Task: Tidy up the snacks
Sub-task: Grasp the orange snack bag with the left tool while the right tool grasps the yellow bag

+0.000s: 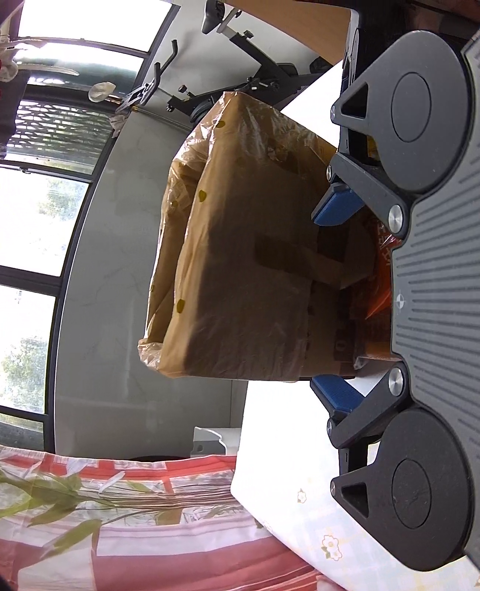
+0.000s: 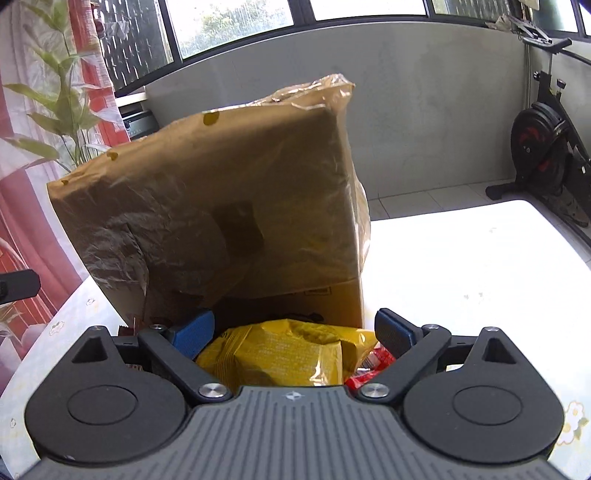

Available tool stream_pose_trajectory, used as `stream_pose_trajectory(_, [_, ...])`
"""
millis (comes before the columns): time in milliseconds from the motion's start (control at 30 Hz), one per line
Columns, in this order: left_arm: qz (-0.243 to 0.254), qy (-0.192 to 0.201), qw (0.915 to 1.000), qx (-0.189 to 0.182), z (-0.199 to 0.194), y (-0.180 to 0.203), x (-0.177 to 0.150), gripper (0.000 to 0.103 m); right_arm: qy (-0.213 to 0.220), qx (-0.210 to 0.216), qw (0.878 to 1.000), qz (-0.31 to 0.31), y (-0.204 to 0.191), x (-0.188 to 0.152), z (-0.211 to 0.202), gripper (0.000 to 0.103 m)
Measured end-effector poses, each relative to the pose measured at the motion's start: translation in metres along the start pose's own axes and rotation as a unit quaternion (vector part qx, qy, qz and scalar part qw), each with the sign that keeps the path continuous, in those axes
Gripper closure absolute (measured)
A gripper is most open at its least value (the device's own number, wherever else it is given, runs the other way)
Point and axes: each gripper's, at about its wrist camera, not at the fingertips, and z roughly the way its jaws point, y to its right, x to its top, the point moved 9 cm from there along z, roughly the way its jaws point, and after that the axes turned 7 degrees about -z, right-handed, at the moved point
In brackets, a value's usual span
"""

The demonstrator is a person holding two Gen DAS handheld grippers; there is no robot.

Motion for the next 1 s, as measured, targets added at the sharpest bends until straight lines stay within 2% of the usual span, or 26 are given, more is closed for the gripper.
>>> stream_pose_trajectory(100, [-0.004,-0.022,0.9997,-0.008,0.008,0.003,-0.015,0.015,-0.005,0.018,1.0,0.023,0.01,-0.015,-0.005,0.012])
stream_pose_trajectory(167, [-0.008,-0.038,0.9991,-0.017,0.014,0.005,-0.026,0.016,-0.005,0.039,0.998,0.047,0.014,-0.023,-0.01,0.018])
stream_pose_trajectory(300, [-0.011,-0.066,0.9972,-0.033,0.023,0.01,-0.047,0.016,-0.016,0.077,0.994,0.078,0.016,-0.032,-0.016,0.019])
stream_pose_trajectory(400, [-0.012,-0.083,0.9958,-0.038,0.03,0.011,-0.059,0.018,-0.014,0.095,0.992,0.086,0.015,-0.035,-0.018,0.029])
stream_pose_trajectory(433, [-0.013,-0.087,0.9953,-0.039,0.031,0.011,-0.061,0.02,-0.012,0.104,0.99,0.093,0.016,-0.034,-0.02,0.036])
stream_pose_trajectory(467, [-0.018,-0.092,0.9948,-0.04,0.033,0.01,-0.063,0.022,-0.011,0.109,0.989,0.098,0.017,-0.033,-0.021,0.037])
stream_pose_trajectory(767, [-0.051,-0.12,0.9906,-0.043,0.057,0.014,-0.078,0.022,0.011,0.101,0.992,0.071,0.014,-0.027,-0.037,0.04])
stream_pose_trajectory(933, [-0.086,-0.142,0.9851,-0.044,0.074,0.012,-0.089,0.023,0.008,0.092,0.994,0.064,0.016,-0.03,-0.042,0.041])
stream_pose_trajectory(1000, [-0.082,-0.149,0.9844,-0.046,0.077,0.015,-0.093,0.032,0.005,0.093,0.994,0.066,0.016,-0.033,-0.042,0.041])
